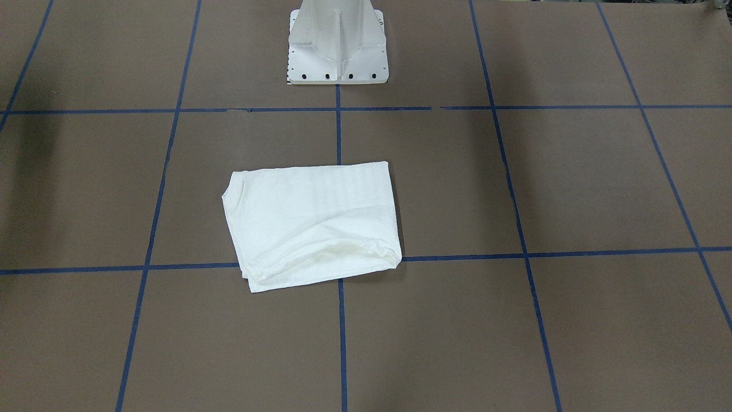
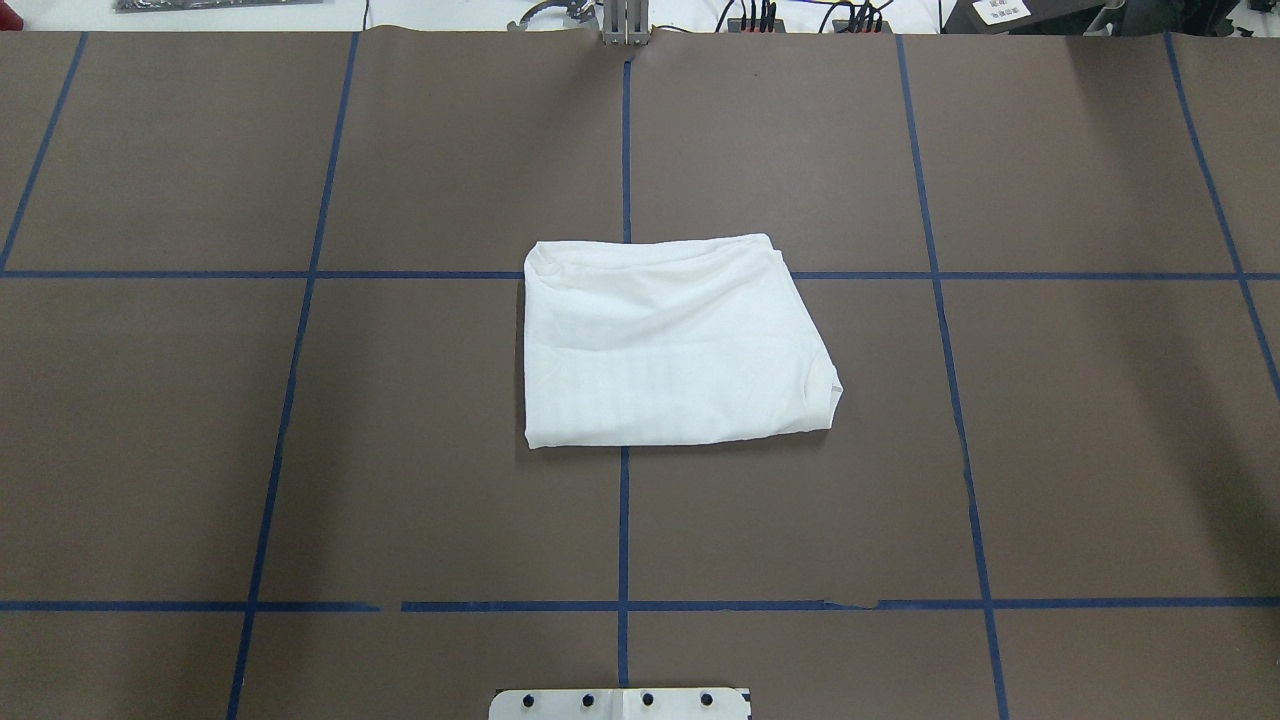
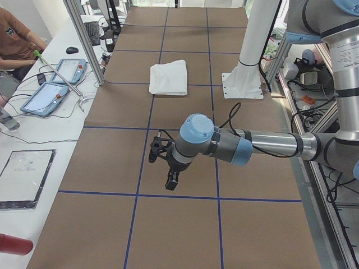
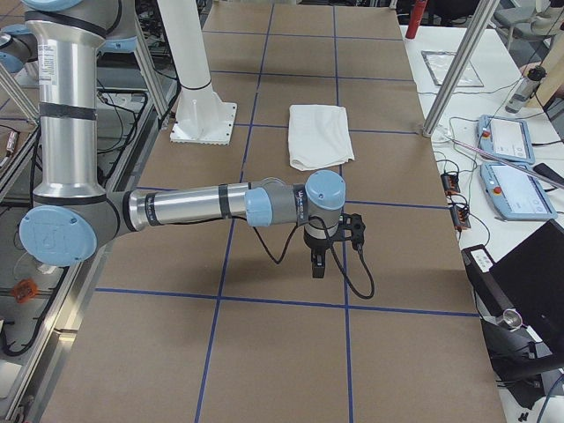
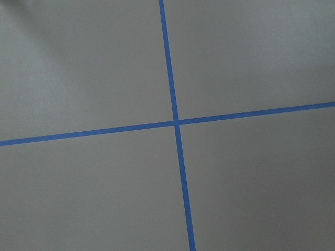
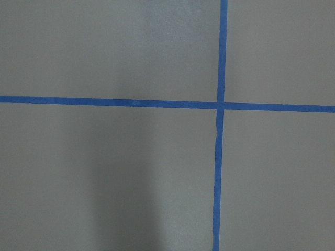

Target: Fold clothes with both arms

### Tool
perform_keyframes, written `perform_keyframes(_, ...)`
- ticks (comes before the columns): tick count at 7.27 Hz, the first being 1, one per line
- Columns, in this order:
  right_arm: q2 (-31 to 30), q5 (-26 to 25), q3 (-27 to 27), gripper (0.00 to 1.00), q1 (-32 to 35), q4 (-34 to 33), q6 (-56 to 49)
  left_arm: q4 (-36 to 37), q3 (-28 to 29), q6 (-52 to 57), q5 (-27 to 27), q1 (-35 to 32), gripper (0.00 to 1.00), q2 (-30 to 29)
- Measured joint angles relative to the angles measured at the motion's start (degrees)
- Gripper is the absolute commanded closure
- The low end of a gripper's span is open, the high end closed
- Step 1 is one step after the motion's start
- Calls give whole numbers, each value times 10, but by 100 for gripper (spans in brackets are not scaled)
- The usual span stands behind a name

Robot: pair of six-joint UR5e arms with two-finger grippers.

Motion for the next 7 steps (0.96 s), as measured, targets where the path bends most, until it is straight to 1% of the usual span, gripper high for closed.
perform_keyframes(3,-3,2,-2,0,0,0,1,-3,18,-1,2,2,0,0)
perform_keyframes(7,-3,5,-1,0,0,0,2,-3,17,-2,2,3,0,-3)
